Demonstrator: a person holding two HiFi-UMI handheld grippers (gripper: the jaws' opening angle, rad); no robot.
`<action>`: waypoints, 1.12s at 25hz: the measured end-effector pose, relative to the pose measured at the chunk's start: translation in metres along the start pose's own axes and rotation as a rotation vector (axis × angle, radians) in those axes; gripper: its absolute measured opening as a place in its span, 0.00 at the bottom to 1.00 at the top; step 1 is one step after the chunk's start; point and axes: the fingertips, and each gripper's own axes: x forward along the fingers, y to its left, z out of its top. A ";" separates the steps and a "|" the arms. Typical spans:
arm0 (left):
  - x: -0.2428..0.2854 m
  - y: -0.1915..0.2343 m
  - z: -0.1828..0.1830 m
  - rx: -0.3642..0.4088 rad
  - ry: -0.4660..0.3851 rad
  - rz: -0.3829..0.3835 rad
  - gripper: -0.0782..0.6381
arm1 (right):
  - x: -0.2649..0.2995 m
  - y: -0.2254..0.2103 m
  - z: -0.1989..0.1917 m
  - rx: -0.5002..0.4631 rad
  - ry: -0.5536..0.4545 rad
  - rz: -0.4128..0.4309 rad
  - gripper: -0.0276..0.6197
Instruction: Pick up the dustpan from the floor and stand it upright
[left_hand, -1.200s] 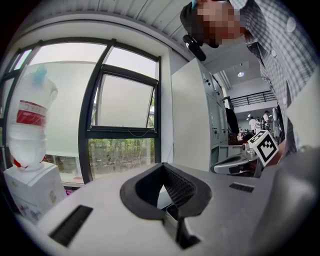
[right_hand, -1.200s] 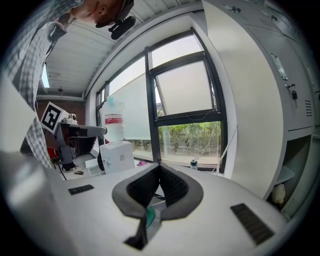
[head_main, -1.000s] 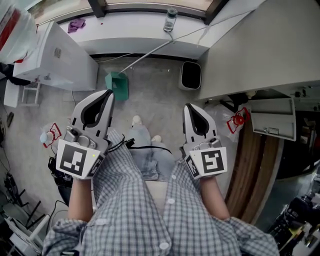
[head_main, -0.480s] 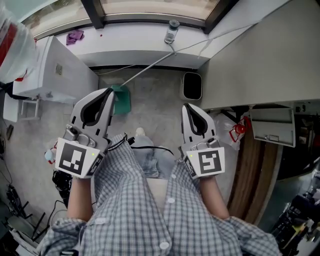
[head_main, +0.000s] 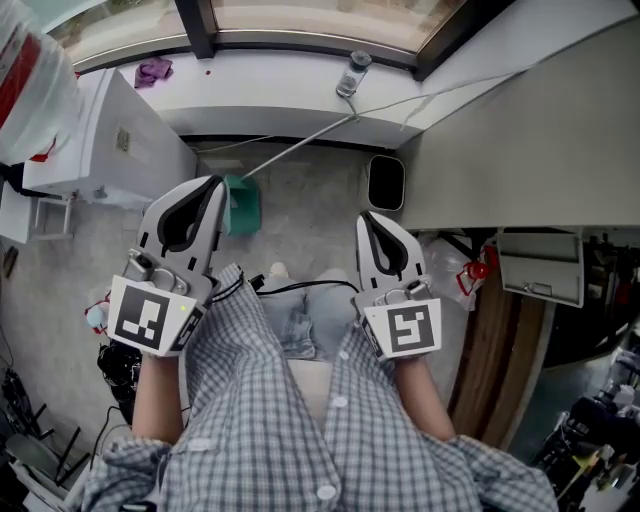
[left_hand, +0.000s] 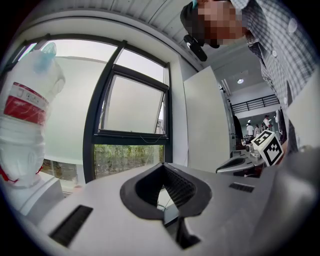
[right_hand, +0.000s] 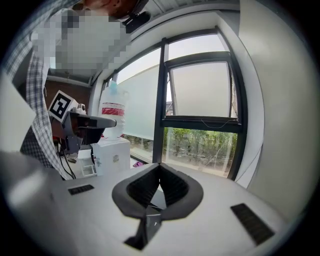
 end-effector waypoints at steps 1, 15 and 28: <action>-0.001 0.003 0.001 0.002 -0.005 0.003 0.12 | 0.002 0.002 0.001 -0.015 0.010 0.000 0.05; -0.012 0.029 -0.010 -0.025 0.005 0.150 0.12 | 0.040 0.003 -0.005 -0.016 0.042 0.139 0.05; 0.045 0.060 -0.034 -0.053 0.105 0.219 0.12 | 0.123 -0.034 -0.022 0.023 0.087 0.253 0.05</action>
